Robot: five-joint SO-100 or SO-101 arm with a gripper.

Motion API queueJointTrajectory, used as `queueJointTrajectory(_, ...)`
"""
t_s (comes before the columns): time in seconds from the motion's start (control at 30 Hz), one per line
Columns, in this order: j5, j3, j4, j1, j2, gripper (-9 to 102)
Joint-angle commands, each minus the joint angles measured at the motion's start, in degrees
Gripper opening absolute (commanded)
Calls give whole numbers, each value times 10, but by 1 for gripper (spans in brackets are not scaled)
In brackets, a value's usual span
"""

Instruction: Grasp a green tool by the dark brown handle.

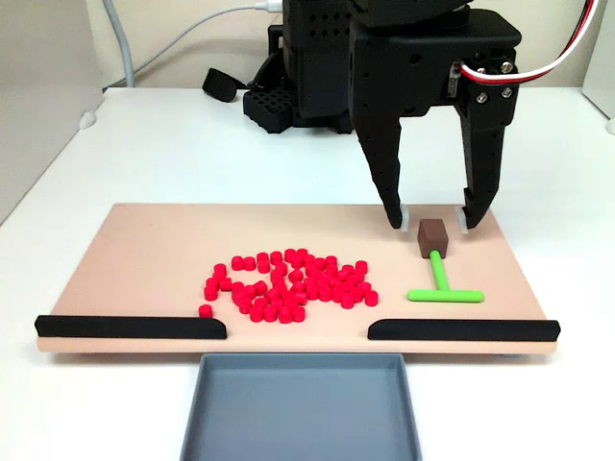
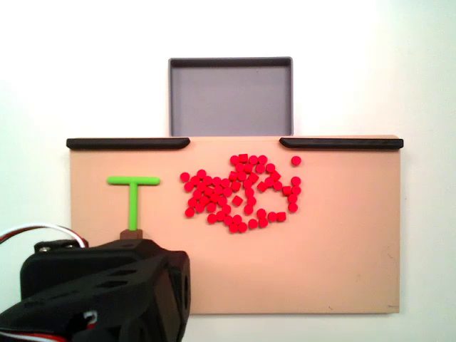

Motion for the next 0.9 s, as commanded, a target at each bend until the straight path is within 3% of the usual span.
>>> queueJointTrajectory(0.0,-7,-18,-2,7,1,19)
queueJointTrajectory(0.87,4,-18,-16,-4,-4,11)
